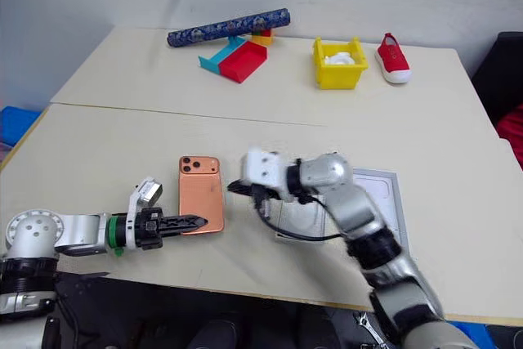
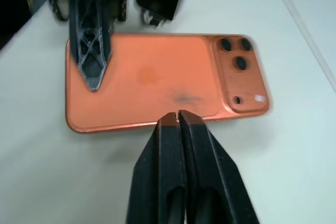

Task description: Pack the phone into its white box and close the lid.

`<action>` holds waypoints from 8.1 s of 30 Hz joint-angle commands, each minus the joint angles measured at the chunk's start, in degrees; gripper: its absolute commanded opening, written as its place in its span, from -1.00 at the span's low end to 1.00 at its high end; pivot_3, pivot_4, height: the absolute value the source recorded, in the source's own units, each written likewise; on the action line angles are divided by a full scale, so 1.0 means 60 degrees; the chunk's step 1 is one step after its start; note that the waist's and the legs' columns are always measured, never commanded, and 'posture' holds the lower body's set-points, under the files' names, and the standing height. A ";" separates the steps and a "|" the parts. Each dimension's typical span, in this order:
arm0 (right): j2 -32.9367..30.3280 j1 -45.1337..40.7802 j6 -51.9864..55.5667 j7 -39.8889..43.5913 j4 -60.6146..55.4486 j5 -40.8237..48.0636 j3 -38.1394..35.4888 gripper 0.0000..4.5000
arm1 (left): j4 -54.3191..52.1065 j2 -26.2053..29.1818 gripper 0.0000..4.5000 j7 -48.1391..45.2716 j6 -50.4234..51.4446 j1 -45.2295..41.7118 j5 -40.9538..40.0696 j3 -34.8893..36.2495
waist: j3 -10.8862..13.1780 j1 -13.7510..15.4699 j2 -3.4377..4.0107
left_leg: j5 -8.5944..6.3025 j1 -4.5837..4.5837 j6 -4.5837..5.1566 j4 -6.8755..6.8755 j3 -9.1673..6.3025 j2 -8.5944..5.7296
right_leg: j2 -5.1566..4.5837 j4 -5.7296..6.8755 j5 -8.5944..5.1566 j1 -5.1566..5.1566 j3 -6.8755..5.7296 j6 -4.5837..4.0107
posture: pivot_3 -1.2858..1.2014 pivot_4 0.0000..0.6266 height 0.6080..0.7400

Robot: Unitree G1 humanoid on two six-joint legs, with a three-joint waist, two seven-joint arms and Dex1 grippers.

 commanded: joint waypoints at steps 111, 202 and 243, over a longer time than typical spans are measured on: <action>0.0883 0.5746 0.6328 -1.0340 -0.4693 0.3309 -0.4966 0.73 | -0.2764 -0.0880 1.00 -0.7054 -1.0358 -0.2782 0.7944 -0.2929 | 0.0111 0.0213 -0.0107 | 0.0064 -0.0098 0.0025 0.0153 -0.0035 -0.0055 | -0.0023 0.0018 0.0048 -0.0029 0.0036 0.0045 | 0.03 -0.52 1.00; -0.5101 0.7755 0.3740 -0.6949 -0.5265 1.1086 -0.4815 0.28 | 0.2021 -0.4169 -1.00 -0.6557 -1.3282 -0.4474 1.1664 -0.4164 | 0.0119 0.0228 -0.0100 | 0.0066 -0.0113 0.0086 0.0191 -0.0003 -0.0049 | -0.0007 0.0011 0.0093 -0.0003 0.0048 0.0086 | 0.03 -0.52 1.00; -0.3426 0.7281 0.2541 -0.4632 -0.4212 0.7393 -0.4141 -0.98 | 0.2085 -0.4175 -1.00 -0.8910 -1.1347 -0.4847 1.0759 -0.4471 | 0.0124 0.0477 -0.0094 | 0.0041 -0.0122 0.0083 0.0305 -0.0011 -0.0054 | -0.0010 0.0021 0.0094 0.0009 0.0044 0.0088 | 0.03 -0.52 1.00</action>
